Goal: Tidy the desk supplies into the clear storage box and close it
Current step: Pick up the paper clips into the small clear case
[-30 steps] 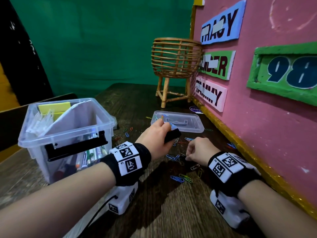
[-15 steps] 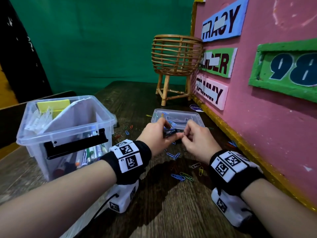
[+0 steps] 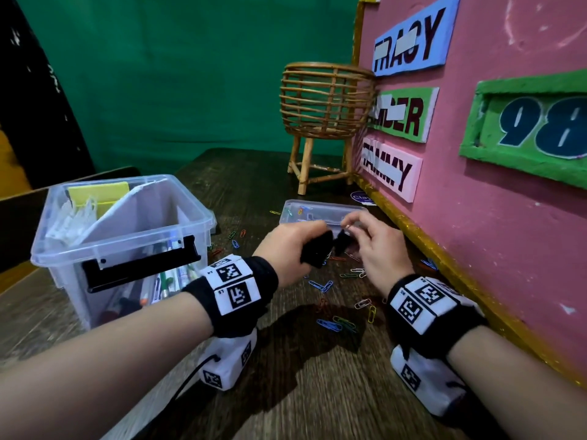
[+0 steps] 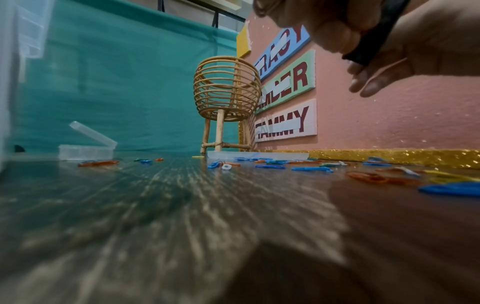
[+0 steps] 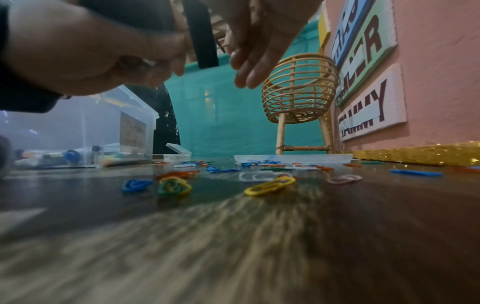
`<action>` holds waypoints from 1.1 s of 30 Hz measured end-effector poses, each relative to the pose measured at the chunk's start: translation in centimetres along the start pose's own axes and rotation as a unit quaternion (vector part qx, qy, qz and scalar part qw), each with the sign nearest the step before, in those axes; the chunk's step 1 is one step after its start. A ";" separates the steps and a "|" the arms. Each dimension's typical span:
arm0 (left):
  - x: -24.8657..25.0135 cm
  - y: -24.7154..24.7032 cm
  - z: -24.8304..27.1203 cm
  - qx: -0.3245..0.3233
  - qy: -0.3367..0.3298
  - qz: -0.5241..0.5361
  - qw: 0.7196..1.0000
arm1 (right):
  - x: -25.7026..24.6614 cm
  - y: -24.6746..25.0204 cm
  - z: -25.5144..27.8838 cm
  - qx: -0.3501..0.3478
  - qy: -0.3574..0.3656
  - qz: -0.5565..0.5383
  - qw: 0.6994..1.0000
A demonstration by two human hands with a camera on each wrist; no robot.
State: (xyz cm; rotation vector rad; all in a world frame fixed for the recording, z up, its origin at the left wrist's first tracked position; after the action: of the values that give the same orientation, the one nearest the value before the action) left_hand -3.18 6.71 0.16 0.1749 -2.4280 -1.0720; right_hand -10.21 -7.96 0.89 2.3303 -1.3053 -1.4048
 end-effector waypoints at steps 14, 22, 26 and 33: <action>1.1 -0.2 -0.2 -0.056 0.032 -0.009 0.998 | -0.2 -0.5 0.3 -0.149 -0.008 -0.045 0.988; 1.1 0.0 -0.1 -0.073 0.105 -0.036 0.991 | -0.2 -0.7 0.5 -0.262 -0.047 0.020 0.964; 0.8 -0.3 -0.1 -0.085 0.165 -0.053 0.981 | -0.4 -0.6 0.6 -0.237 -0.027 0.026 0.971; 0.4 -0.6 -0.1 -0.098 0.213 -0.043 0.971 | -0.1 -0.5 0.4 -0.127 -0.057 0.079 0.987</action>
State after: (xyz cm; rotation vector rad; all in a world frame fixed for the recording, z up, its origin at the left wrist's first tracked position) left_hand -3.57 6.10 -0.09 0.4038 -1.9378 -1.1672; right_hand -10.22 -7.46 0.55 1.9667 -1.2253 -1.5690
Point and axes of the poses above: each hand's wrist, its own z-axis away from the middle knuckle, its own y-axis out of the back of the hand, x = y × z, the point moved 1 cm from there along -z, towards the middle knuckle, and after that the axes turned 1 degree about y, right-handed, at the moved point
